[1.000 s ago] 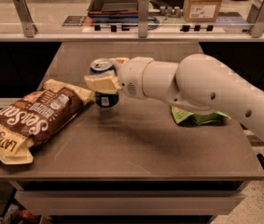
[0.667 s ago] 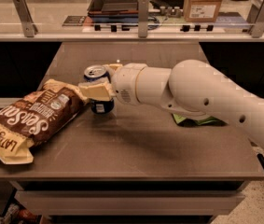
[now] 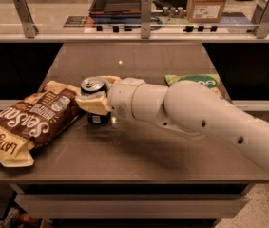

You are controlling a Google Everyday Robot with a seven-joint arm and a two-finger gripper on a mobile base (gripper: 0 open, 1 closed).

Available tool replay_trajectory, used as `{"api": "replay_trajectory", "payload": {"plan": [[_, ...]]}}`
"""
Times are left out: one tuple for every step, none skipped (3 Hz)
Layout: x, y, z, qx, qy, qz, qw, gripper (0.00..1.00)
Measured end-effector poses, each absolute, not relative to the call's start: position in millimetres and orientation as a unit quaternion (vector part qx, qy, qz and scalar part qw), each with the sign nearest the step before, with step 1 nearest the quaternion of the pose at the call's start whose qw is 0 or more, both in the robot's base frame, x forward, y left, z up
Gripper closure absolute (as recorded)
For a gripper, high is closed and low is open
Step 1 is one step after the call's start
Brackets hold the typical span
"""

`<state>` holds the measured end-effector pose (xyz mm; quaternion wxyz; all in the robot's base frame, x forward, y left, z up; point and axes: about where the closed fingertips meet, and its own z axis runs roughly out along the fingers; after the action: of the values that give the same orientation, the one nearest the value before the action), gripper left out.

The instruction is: Move pepsi can near brown chip bag

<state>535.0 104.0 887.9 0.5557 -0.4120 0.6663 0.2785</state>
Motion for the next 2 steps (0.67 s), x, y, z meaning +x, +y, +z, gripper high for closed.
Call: {"api": "replay_trajectory", "payload": {"plan": [[534.3, 105.9, 889.1, -0.413, 0.665, 0.279, 0.556, 0.82], [533.3, 107.7, 889.7, -0.415, 0.665, 0.279, 0.555, 0.60]]}}
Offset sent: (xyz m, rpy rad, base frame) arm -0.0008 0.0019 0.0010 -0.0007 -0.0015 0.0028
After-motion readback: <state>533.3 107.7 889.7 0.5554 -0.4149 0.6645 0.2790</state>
